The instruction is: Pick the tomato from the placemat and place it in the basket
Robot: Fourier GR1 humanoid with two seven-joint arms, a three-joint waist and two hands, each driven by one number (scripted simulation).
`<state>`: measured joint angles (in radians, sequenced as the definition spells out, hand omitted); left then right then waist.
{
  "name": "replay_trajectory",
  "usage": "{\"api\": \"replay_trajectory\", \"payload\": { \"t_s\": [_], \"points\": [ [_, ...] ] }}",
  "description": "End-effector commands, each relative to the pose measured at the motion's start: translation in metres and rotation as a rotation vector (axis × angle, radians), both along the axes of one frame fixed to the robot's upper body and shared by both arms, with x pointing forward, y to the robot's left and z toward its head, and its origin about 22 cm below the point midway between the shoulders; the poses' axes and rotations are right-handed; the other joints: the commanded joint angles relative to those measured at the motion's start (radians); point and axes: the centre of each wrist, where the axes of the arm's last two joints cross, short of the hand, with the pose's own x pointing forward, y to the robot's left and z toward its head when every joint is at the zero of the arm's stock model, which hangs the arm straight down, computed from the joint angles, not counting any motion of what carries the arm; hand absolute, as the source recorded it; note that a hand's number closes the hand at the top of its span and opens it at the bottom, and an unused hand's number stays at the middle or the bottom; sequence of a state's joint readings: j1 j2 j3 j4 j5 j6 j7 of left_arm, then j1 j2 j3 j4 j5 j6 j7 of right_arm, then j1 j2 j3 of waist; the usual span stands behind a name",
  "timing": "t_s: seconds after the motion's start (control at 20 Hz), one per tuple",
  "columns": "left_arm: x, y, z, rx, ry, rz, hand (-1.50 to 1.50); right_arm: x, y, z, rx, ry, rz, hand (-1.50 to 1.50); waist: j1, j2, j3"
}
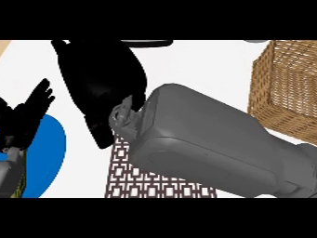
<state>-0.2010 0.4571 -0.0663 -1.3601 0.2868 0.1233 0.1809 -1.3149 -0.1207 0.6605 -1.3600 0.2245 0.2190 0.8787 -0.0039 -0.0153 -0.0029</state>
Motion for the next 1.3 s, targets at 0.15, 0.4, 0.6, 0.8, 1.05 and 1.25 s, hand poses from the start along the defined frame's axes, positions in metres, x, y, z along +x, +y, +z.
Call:
{"api": "replay_trajectory", "payload": {
  "t_s": [0.15,0.4,0.6,0.8,1.05,1.25],
  "points": [
    [0.001,-0.003,-0.003,-0.002,0.000,0.012,0.00,0.004,-0.015,0.051,-0.208,0.202,0.013,-1.50,-0.009,0.006,0.002],
    [0.000,0.000,0.003,-0.011,-0.014,0.018,0.00,0.011,-0.039,0.068,-0.187,0.285,0.021,-1.50,-0.009,0.006,0.003],
    [-0.006,0.008,-0.001,-0.005,-0.012,0.008,0.00,0.009,-0.080,0.062,-0.077,0.322,0.063,-1.50,-0.007,0.008,0.003],
    [-0.007,0.003,-0.002,-0.020,-0.029,-0.004,0.00,-0.018,-0.096,0.041,0.036,0.270,0.067,-1.50,-0.007,0.008,0.003],
    [0.007,0.010,0.015,-0.001,-0.023,-0.001,0.00,-0.018,-0.119,-0.005,0.047,0.300,0.069,-1.50,-0.003,0.013,0.003],
    [-0.004,-0.016,0.005,-0.002,-0.003,0.000,0.00,-0.030,-0.123,-0.038,0.104,0.270,0.070,-1.50,0.005,0.013,0.003]
  ]
}}
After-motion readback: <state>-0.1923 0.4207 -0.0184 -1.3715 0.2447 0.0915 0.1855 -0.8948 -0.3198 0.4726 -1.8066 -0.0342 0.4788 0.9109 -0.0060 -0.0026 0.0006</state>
